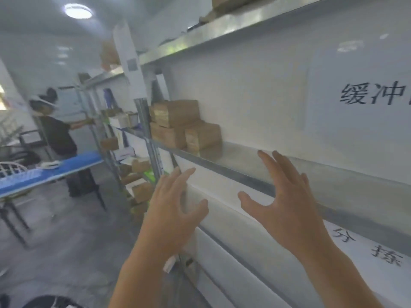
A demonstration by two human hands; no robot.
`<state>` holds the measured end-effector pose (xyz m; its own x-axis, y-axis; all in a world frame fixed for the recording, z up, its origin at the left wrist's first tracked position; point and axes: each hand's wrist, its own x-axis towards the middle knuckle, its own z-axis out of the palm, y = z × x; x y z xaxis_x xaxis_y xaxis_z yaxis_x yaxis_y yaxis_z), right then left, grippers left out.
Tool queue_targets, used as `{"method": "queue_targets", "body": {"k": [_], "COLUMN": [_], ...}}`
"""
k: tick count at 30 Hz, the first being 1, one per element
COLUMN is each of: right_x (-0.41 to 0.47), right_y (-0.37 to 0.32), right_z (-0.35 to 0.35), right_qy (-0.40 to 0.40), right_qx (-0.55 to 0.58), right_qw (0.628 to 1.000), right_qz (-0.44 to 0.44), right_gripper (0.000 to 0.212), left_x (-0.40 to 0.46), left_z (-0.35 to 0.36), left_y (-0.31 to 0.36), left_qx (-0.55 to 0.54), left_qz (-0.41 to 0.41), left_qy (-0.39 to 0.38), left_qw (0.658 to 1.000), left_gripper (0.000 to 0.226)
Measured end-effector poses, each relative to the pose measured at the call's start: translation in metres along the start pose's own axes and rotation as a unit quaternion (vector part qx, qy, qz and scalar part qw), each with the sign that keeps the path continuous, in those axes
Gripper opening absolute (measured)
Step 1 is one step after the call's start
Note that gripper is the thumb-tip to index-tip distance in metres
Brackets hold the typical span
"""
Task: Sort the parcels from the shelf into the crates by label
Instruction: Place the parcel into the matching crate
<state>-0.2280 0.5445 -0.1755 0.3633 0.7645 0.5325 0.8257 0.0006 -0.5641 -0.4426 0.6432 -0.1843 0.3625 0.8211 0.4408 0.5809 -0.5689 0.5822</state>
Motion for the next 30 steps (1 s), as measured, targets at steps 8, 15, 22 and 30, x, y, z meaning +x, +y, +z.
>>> {"method": "queue_targets", "body": {"k": [8, 15, 22, 30], "right_x": [0.118, 0.203, 0.287, 0.322], "right_y": [0.005, 0.007, 0.017, 0.016], "right_z": [0.105, 0.167, 0.225, 0.256], "right_qy": [-0.066, -0.096, -0.064, -0.001], "right_qx": [0.020, 0.009, -0.054, 0.053], "right_qw": [0.997, 0.995, 0.993, 0.978], "right_qz": [-0.021, 0.006, 0.089, 0.204], "right_gripper": [0.088, 0.091, 0.095, 0.074], "left_x": [0.097, 0.204, 0.329, 0.373], "left_z": [-0.004, 0.021, 0.059, 0.082], "left_y": [-0.064, -0.118, -0.169, -0.171], "left_qx": [0.002, -0.076, -0.136, -0.152], "left_qz": [-0.047, -0.013, 0.021, 0.053], "left_qy": [0.028, 0.027, -0.052, -0.054], "left_qw": [0.999, 0.997, 0.989, 0.985], "left_gripper": [0.068, 0.054, 0.061, 0.078]}}
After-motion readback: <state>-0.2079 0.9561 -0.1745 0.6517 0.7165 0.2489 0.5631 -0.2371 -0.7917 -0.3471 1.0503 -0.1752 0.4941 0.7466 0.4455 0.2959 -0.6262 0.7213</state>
